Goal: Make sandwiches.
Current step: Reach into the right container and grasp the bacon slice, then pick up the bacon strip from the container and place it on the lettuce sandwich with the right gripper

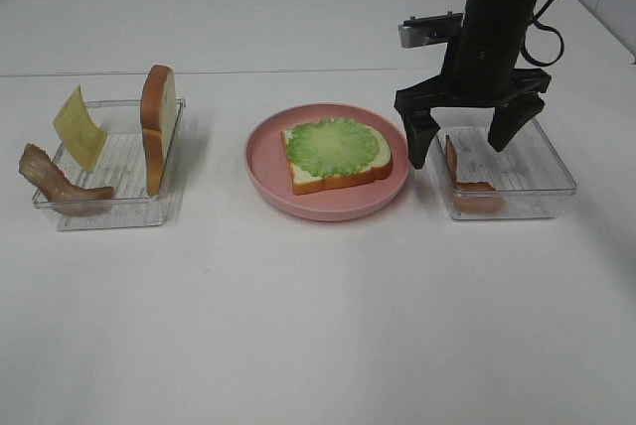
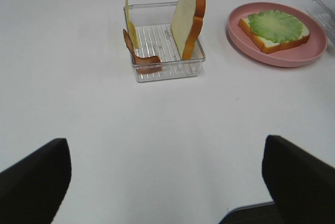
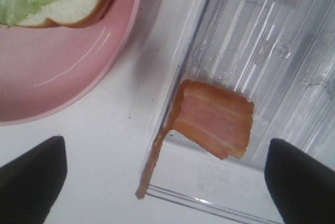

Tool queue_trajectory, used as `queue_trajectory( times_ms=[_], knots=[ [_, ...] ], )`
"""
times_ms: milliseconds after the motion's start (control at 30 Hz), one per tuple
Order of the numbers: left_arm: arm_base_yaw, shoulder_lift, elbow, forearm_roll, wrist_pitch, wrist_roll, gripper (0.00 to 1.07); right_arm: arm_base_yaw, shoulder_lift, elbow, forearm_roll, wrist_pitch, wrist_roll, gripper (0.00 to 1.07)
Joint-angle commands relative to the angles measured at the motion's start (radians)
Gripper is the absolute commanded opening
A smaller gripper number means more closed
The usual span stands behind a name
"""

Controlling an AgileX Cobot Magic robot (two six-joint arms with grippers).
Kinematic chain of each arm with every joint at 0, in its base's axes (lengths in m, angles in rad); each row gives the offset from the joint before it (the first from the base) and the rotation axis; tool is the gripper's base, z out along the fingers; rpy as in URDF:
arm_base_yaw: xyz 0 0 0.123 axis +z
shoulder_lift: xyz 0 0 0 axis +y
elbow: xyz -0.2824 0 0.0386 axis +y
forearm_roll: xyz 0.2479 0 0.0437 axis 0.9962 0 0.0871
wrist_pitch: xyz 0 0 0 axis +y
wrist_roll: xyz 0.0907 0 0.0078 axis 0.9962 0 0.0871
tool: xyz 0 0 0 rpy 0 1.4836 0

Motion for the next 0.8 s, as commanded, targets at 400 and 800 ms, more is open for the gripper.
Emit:
queue_trajectory(
  times_ms=[400, 800],
  knots=[
    [0.001, -0.013, 0.003, 0.002, -0.006, -0.004, 0.91, -0.003, 0.005, 0.006, 0.019, -0.018, 0.008, 0.43],
    [0.001, -0.013, 0.003, 0.002, -0.006, -0.004, 0.91, -0.003, 0.005, 0.006, -0.022, -0.023, 0.027, 0.00]
  ],
)
